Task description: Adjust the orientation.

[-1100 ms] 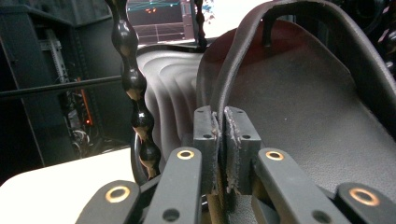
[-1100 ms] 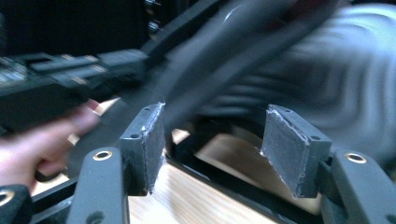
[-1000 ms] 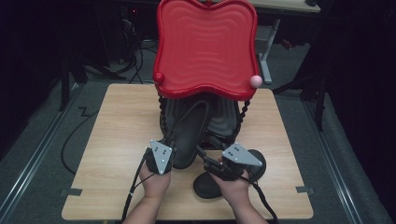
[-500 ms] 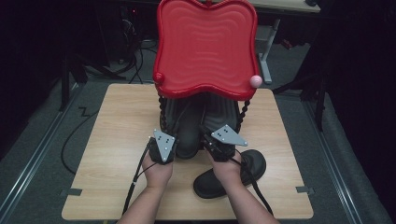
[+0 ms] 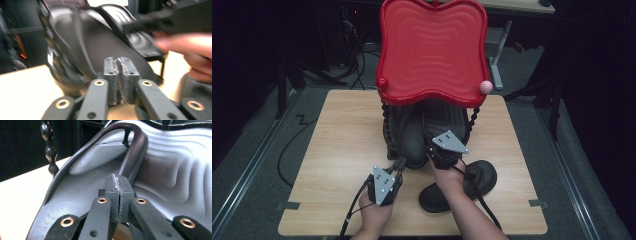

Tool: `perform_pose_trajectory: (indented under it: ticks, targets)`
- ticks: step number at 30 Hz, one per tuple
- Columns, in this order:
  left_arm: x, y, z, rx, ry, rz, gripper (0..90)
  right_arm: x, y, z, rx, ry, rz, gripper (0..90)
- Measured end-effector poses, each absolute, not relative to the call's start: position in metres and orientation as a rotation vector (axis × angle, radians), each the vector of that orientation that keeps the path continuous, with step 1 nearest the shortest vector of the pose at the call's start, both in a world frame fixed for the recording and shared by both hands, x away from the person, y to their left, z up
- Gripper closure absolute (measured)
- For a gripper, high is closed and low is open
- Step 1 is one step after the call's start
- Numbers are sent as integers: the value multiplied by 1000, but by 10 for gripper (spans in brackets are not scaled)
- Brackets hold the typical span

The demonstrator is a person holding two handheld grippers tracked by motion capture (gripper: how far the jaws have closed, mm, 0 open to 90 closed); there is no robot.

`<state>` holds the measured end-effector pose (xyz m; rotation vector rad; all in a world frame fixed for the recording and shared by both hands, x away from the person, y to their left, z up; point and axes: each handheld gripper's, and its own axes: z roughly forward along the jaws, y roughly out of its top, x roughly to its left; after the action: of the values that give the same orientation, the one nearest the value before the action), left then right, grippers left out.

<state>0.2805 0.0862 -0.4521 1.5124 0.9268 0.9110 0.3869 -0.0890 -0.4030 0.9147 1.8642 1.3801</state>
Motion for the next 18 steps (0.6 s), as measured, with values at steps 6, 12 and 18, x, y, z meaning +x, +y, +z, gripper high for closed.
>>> perform_pose_trajectory:
  ticks: [6,12,18]
  targets:
    - [270,57,-471,1573,861,902,899,390,-86,-401,935,1853,1391,890]
    - [290,51,-478,1575,902,909,899,390,-87,-401,948,1845,1388,889]
    - [302,62,-475,1554,947,950,899,401,-87,-400,947,1851,1384,855]
